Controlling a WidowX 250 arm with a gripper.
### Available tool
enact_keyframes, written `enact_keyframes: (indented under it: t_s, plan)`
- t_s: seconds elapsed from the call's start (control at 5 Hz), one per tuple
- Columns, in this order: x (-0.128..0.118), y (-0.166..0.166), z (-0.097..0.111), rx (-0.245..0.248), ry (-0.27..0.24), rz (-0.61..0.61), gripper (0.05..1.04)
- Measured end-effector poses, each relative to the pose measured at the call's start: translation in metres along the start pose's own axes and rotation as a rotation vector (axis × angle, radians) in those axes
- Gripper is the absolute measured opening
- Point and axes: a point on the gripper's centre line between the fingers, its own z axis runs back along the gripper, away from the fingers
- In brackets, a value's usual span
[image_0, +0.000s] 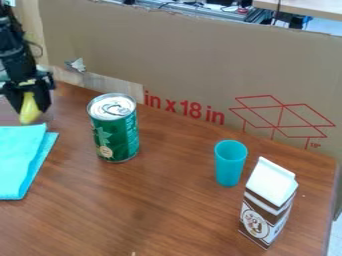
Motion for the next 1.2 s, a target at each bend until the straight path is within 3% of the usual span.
enact_keyframes:
  t_s: [0.2, 0.4, 0.6, 0.8, 1.0, 1.2]
  plan:
    - [0.006, -0.001, -0.012, -0.003, 0.005, 0.032, 0.611]
    - [0.01, -0.004, -0.013, -0.003, 0.006, 0.04, 0.683]
    - [0.007, -0.007, -0.014, -0.017, 0.027, 0.088, 0.966]
    - [0.004, -0.018, 0.015, -0.074, -0.013, 0.089, 1.005]
    - [-0.013, -0.015, 0.051, -0.127, -0.011, 0.066, 1.001]
    - [-0.054, -0.01, 0.076, -0.043, 0.003, -0.037, 1.0]
